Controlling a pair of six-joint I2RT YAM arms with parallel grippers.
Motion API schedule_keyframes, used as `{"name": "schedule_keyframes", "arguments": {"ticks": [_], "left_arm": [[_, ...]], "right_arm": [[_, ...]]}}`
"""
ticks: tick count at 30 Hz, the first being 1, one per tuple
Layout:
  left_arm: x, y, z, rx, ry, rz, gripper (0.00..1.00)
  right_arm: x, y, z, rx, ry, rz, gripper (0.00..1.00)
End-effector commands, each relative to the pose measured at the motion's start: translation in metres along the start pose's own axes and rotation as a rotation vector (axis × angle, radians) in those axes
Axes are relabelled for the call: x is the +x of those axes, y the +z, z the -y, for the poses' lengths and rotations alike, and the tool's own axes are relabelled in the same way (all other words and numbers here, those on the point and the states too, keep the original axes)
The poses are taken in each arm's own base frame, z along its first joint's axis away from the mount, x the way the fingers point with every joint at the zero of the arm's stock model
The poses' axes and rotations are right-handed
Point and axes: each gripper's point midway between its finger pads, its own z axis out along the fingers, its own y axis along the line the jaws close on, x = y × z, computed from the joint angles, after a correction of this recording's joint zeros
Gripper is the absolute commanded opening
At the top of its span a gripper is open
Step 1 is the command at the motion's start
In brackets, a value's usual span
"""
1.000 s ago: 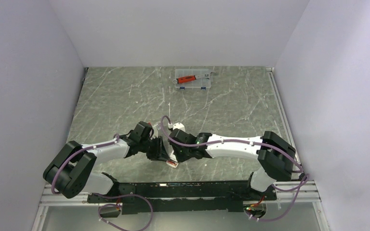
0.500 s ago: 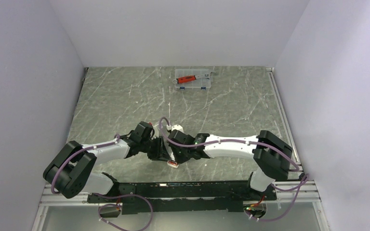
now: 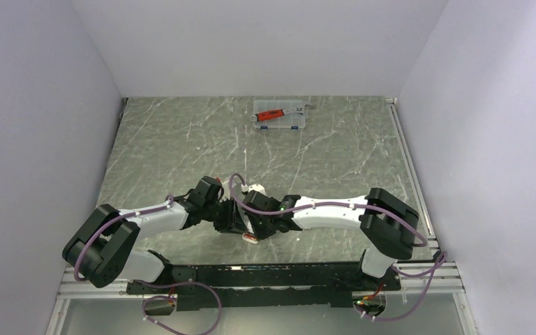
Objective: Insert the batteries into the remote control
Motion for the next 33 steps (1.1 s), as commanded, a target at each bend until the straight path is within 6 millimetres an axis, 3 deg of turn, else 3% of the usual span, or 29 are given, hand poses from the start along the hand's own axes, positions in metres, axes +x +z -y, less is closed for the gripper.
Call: {"name": "schedule_keyframes", "arguments": {"ticks": [1,15,21,28,33], "left_arm": [[-0.002,-0.001,0.01,0.043,0.02,0.006,0.31],[-0.001,-0.001,0.009,0.042,0.017,0.006,0.31],[-0.001,-0.001,0.008,0.033,0.021,0.008,0.31],[-0.002,0.0,0.0,-0.006,0.022,0.009,0.31],[-0.003,-0.001,0.001,-0.009,0.024,0.011,0.31]], "right_arm": [[0.002,0.008,0.002,0.008,-0.004,0.0,0.03],[0.01,0.013,0.012,0.056,-0.008,-0.026,0.03],[-0.004,0.001,0.008,0.052,-0.007,0.021,0.04],[-0.031,-0.026,0.006,0.061,-0.014,0.119,0.15],[-0.04,-0.043,0.01,0.07,-0.014,0.167,0.24]]}}
